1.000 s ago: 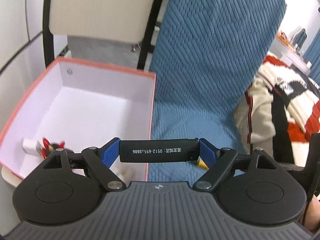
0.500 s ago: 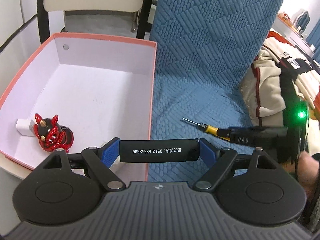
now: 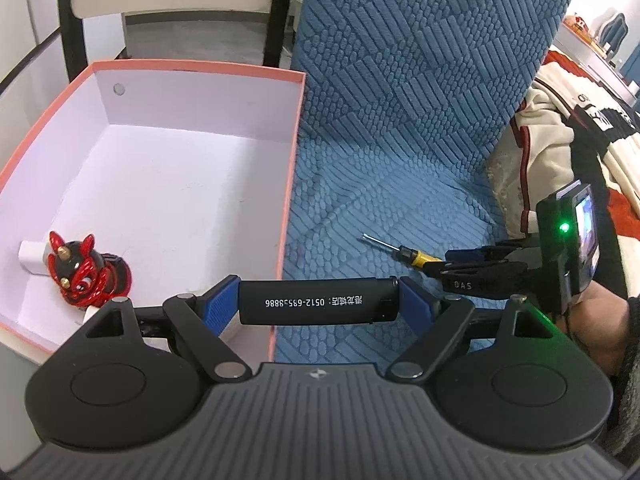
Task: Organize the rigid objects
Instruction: 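Carry the lighter in the left tool while the right tool carries the screwdriver over the box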
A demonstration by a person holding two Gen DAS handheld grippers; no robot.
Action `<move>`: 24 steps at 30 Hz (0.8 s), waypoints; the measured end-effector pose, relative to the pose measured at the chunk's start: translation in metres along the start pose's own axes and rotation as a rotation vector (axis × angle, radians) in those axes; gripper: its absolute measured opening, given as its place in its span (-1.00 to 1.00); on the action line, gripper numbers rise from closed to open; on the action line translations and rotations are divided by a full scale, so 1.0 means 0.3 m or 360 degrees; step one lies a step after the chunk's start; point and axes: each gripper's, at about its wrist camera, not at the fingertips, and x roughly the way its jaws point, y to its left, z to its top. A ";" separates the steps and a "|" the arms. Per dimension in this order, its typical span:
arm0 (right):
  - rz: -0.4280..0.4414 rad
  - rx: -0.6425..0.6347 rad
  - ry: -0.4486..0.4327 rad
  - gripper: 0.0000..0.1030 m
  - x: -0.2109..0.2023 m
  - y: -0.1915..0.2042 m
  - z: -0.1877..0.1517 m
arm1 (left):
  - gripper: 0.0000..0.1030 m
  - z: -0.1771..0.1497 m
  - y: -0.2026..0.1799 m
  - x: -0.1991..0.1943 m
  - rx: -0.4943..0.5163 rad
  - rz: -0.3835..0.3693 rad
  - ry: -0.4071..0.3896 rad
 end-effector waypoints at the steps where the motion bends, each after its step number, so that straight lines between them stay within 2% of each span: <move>1: 0.0004 0.0011 0.0003 -0.30 0.000 -0.004 -0.002 | 0.68 0.003 -0.006 0.001 0.0007 -0.0004 -0.0002; 5: -0.0015 -0.0018 0.0036 -0.49 -0.006 0.016 0.003 | 0.68 0.008 -0.016 0.002 0.0007 -0.0017 -0.0012; 8: 0.0052 0.0182 0.0058 -0.66 -0.034 0.004 -0.003 | 0.68 0.008 -0.018 -0.004 0.0002 -0.0023 -0.0020; 9: 0.0108 0.0272 0.0051 -0.84 -0.044 0.000 -0.011 | 0.68 0.006 -0.018 -0.004 -0.0002 -0.0023 -0.0020; 11: 0.0143 0.0344 0.0034 -0.83 -0.061 0.009 -0.024 | 0.67 0.005 -0.019 -0.006 -0.0012 -0.0033 -0.0018; 15: 0.0069 0.0289 0.0028 -0.83 -0.068 0.061 -0.049 | 0.67 0.002 -0.019 -0.017 -0.0030 -0.0053 -0.0023; 24: 0.0149 0.0509 -0.0063 -0.83 -0.120 0.000 -0.064 | 0.67 -0.030 0.001 -0.074 -0.0068 -0.0067 -0.0063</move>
